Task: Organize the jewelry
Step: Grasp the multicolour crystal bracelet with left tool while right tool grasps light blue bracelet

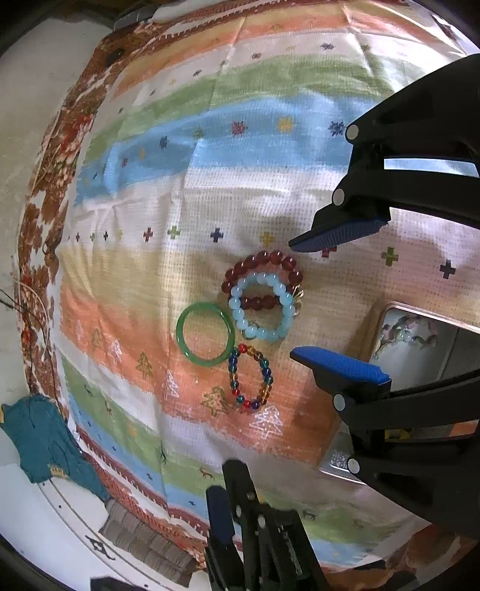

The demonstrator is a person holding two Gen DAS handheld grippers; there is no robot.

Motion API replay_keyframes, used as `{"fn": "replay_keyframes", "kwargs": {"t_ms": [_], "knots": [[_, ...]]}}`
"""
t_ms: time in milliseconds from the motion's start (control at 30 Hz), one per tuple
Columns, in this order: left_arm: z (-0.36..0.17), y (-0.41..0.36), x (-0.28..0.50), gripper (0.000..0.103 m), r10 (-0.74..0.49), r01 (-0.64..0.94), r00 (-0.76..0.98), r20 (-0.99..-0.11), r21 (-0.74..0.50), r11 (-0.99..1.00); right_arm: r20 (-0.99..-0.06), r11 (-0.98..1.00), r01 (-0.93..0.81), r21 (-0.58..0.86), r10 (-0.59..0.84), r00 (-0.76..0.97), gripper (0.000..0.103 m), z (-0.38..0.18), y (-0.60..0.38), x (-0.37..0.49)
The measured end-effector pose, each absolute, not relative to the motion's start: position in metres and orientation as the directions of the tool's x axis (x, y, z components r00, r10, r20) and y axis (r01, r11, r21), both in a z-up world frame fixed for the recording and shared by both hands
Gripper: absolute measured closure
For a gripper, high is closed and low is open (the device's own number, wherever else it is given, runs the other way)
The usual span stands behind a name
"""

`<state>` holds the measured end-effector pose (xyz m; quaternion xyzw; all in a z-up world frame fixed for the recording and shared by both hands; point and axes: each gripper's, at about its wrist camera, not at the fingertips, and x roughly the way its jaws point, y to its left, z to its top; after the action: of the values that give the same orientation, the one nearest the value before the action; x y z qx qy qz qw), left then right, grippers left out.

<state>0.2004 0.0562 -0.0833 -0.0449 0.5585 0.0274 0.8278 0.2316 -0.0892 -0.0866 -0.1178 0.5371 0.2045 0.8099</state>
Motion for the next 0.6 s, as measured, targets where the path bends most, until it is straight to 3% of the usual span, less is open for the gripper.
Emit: {"fn": "replay_keyframes", "kwargs": {"t_ms": [600], "knots": [[-0.127,0.060,0.230,0.054,-0.018,-0.079,0.276,-0.961,-0.042,0.996,-0.943,0.905,-0.421,0.063,0.193,0.272,0.046,-0.116,-0.081,0.259]]}}
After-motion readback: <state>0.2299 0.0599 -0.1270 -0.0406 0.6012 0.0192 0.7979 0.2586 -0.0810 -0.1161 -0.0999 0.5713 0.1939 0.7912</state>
